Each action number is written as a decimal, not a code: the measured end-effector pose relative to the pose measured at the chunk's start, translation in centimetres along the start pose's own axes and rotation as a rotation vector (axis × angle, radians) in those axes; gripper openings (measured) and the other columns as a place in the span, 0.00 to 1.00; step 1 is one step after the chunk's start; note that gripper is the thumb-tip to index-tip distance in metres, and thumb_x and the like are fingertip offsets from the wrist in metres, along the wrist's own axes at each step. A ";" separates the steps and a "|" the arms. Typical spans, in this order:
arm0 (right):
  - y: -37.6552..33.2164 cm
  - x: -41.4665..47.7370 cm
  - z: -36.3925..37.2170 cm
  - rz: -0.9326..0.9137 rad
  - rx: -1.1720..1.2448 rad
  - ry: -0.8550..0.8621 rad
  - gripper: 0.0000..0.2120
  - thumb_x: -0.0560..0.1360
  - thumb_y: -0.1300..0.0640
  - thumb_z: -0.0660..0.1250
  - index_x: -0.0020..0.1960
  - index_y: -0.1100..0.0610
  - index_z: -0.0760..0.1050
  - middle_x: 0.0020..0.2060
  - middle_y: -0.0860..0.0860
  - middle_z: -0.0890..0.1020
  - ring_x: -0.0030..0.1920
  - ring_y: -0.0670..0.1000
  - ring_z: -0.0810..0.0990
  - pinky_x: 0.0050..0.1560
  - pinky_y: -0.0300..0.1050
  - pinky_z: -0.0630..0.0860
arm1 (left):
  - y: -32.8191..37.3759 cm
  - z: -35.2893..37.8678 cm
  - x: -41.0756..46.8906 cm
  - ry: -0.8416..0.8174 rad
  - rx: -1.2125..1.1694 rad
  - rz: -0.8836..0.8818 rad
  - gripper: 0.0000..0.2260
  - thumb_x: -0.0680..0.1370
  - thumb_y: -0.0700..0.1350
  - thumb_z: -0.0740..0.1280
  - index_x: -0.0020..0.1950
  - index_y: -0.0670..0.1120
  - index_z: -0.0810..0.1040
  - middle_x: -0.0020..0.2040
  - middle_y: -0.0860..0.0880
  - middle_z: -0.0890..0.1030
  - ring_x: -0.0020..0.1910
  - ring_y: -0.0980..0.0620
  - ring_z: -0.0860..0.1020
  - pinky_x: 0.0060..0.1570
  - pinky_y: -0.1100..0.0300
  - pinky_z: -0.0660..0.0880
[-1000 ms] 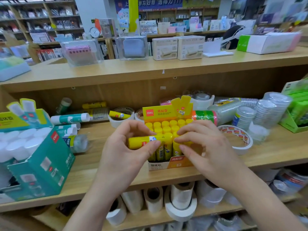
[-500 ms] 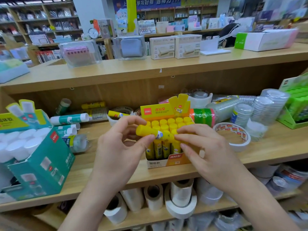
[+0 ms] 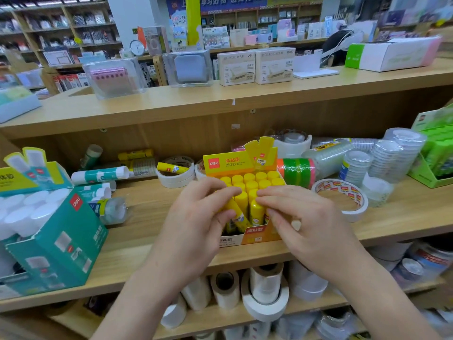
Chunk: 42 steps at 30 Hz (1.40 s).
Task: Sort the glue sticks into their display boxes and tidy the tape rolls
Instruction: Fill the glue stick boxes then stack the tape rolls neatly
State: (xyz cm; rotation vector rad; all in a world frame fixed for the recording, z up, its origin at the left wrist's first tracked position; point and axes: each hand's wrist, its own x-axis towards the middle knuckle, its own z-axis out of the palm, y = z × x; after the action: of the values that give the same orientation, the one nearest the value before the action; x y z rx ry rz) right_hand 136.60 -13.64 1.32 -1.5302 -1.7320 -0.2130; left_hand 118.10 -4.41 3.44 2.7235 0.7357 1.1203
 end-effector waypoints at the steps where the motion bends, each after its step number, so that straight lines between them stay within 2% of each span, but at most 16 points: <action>1: 0.0 -0.1 0.0 -0.008 -0.016 -0.003 0.13 0.75 0.58 0.66 0.58 0.53 0.82 0.56 0.45 0.83 0.60 0.42 0.78 0.62 0.42 0.73 | 0.1 0.5 0.0 0.010 -0.002 0.001 0.14 0.73 0.43 0.68 0.59 0.45 0.81 0.52 0.51 0.79 0.51 0.56 0.73 0.53 0.74 0.65; 6: 0.1 -0.5 0.0 -0.010 -0.026 -0.009 0.15 0.76 0.55 0.61 0.61 0.52 0.80 0.58 0.44 0.82 0.63 0.41 0.76 0.67 0.44 0.70 | 0.2 1.7 0.0 0.085 -0.033 -0.009 0.13 0.69 0.46 0.72 0.53 0.46 0.82 0.47 0.54 0.82 0.47 0.57 0.74 0.49 0.68 0.70; 10: 0.2 -0.6 0.2 0.003 0.009 -0.008 0.15 0.76 0.57 0.63 0.62 0.53 0.80 0.59 0.45 0.81 0.64 0.41 0.75 0.68 0.44 0.69 | -0.2 2.2 -0.1 0.138 -0.021 0.037 0.12 0.71 0.51 0.71 0.50 0.47 0.84 0.46 0.56 0.82 0.45 0.53 0.74 0.47 0.63 0.71; 15: 0.5 -0.8 0.3 0.008 0.000 -0.008 0.16 0.74 0.56 0.67 0.61 0.54 0.79 0.63 0.47 0.79 0.66 0.44 0.73 0.66 0.44 0.71 | -1.2 3.0 -0.5 0.161 -0.051 0.082 0.13 0.71 0.52 0.71 0.52 0.49 0.83 0.53 0.58 0.82 0.55 0.51 0.75 0.52 0.50 0.75; 19: 0.5 -0.9 0.6 -0.001 -0.096 -0.036 0.19 0.75 0.53 0.66 0.64 0.55 0.77 0.67 0.49 0.75 0.72 0.49 0.67 0.71 0.42 0.63 | -1.9 3.4 -1.0 0.142 -0.062 0.112 0.15 0.71 0.51 0.70 0.56 0.51 0.80 0.57 0.58 0.80 0.60 0.51 0.76 0.53 0.45 0.75; 21: 0.6 -0.9 0.8 -0.002 -0.149 -0.050 0.20 0.75 0.53 0.65 0.66 0.55 0.76 0.68 0.50 0.75 0.72 0.51 0.66 0.71 0.41 0.60 | -2.0 3.6 -1.2 0.136 -0.058 0.114 0.14 0.71 0.51 0.70 0.56 0.48 0.81 0.58 0.56 0.81 0.61 0.50 0.76 0.52 0.45 0.76; 24: 0.8 -0.9 0.8 -0.015 -0.165 -0.059 0.20 0.75 0.55 0.64 0.66 0.56 0.76 0.66 0.52 0.76 0.71 0.52 0.69 0.69 0.45 0.67 | -1.7 3.8 -1.3 0.125 -0.071 0.106 0.15 0.72 0.50 0.70 0.56 0.46 0.82 0.59 0.56 0.80 0.63 0.50 0.75 0.56 0.46 0.76; 29: 1.6 -0.6 0.7 -0.071 -0.151 -0.048 0.19 0.73 0.58 0.66 0.64 0.57 0.78 0.63 0.53 0.79 0.67 0.54 0.74 0.64 0.51 0.73 | -1.1 3.5 -2.2 0.040 -0.079 0.065 0.20 0.72 0.52 0.71 0.62 0.48 0.78 0.64 0.55 0.77 0.69 0.52 0.70 0.64 0.51 0.72; 34: 2.2 -0.3 0.2 -0.081 -0.099 -0.067 0.19 0.73 0.56 0.67 0.63 0.55 0.79 0.62 0.50 0.80 0.67 0.51 0.74 0.64 0.50 0.74 | -0.8 4.2 -2.5 0.085 0.010 0.086 0.24 0.68 0.41 0.78 0.62 0.46 0.76 0.65 0.52 0.77 0.68 0.50 0.72 0.62 0.53 0.73; 38: 2.4 0.3 -0.6 -0.076 -0.123 -0.030 0.15 0.73 0.51 0.69 0.58 0.53 0.82 0.57 0.48 0.82 0.62 0.50 0.79 0.62 0.45 0.73 | 0.0 5.0 -2.4 0.106 0.051 0.112 0.22 0.69 0.40 0.77 0.61 0.44 0.76 0.64 0.50 0.78 0.67 0.48 0.72 0.63 0.54 0.73; 42: 2.0 0.6 -1.1 -0.061 -0.140 -0.012 0.15 0.71 0.49 0.67 0.54 0.53 0.84 0.53 0.48 0.84 0.57 0.49 0.81 0.58 0.48 0.77 | 0.1 5.3 -2.2 0.104 0.068 0.105 0.22 0.70 0.42 0.76 0.61 0.45 0.75 0.64 0.51 0.78 0.68 0.50 0.72 0.62 0.55 0.74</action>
State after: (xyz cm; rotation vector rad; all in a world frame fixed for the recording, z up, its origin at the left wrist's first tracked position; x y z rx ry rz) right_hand 138.90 -13.34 1.74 -1.5816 -1.8075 -0.3637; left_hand 120.40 -5.08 -1.79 2.8077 0.6615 1.2908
